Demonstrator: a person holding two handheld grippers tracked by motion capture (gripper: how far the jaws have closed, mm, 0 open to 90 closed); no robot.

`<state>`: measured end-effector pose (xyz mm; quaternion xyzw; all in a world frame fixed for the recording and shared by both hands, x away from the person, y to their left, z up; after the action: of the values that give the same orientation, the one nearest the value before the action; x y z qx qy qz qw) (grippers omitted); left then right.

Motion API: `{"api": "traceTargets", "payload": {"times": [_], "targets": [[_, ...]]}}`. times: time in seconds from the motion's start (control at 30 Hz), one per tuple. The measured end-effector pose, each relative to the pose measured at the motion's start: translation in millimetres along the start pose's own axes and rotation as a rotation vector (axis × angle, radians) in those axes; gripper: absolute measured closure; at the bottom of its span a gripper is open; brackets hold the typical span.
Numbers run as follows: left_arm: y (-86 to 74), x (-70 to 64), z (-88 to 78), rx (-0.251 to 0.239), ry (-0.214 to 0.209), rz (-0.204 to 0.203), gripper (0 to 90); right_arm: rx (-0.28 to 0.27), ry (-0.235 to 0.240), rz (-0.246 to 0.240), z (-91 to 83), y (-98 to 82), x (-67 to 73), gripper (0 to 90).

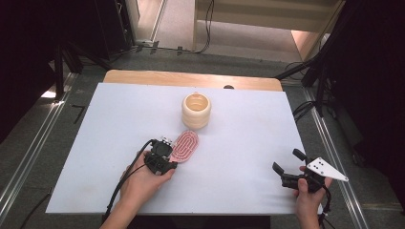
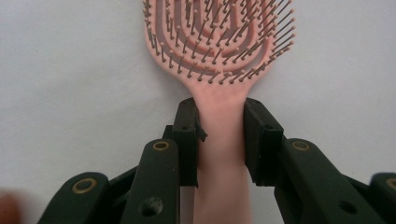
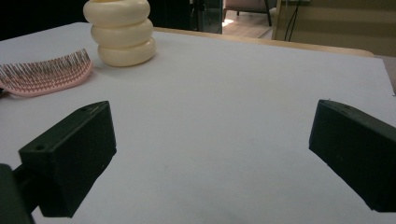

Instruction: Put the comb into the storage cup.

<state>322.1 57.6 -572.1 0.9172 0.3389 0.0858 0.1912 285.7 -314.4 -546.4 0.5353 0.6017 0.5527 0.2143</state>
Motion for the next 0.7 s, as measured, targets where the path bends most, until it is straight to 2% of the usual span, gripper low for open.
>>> {"api": "traceTargets", "payload": {"times": [0.17, 0.3, 0.4, 0.47, 0.53, 0.63, 0.7], "targets": [[-0.1, -0.6, -0.1, 0.006, 0.004, 0.004, 70.4, -0.001, -0.004, 0.000, 0.4, 0.0, -0.2, 0.0], [0.0, -0.1, -0.1, 0.006, 0.001, -0.015, 70.5, 0.000, -0.006, 0.000, 0.5, -0.1, -0.1, 0.0], [0.2, -0.2, 0.1, 0.005, 0.009, -0.005, 70.0, -0.001, -0.004, 0.000, 0.4, 0.1, -0.2, 0.0], [-0.6, 0.7, -0.2, -0.006, -0.011, 0.010, 70.0, 0.000, -0.005, 0.001, 0.5, 0.0, -0.3, 0.0], [-0.9, 1.1, -0.1, -0.024, -0.020, 0.002, 70.2, 0.001, -0.006, 0.000, 0.6, 0.0, -0.1, 0.0], [-0.9, -0.9, -0.3, -0.019, 0.013, 0.024, 70.6, 0.001, -0.004, 0.003, 0.5, 0.2, -0.2, 0.0], [-0.7, -0.7, -0.5, -0.014, 0.005, 0.027, 70.8, -0.003, -0.006, 0.007, 0.0, 0.8, -0.7, 0.0]]}}
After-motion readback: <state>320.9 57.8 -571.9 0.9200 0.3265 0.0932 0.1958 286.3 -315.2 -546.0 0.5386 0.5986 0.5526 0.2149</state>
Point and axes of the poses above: each handheld gripper's, and its own axes: z roughly forward along the jaws, y roughly out of its top, x roughly to its left, the point moved 10 cm from there along z, roughly forward along the jaws, and after that the axes turned 15 degrees about z, right-handed, at the moved point
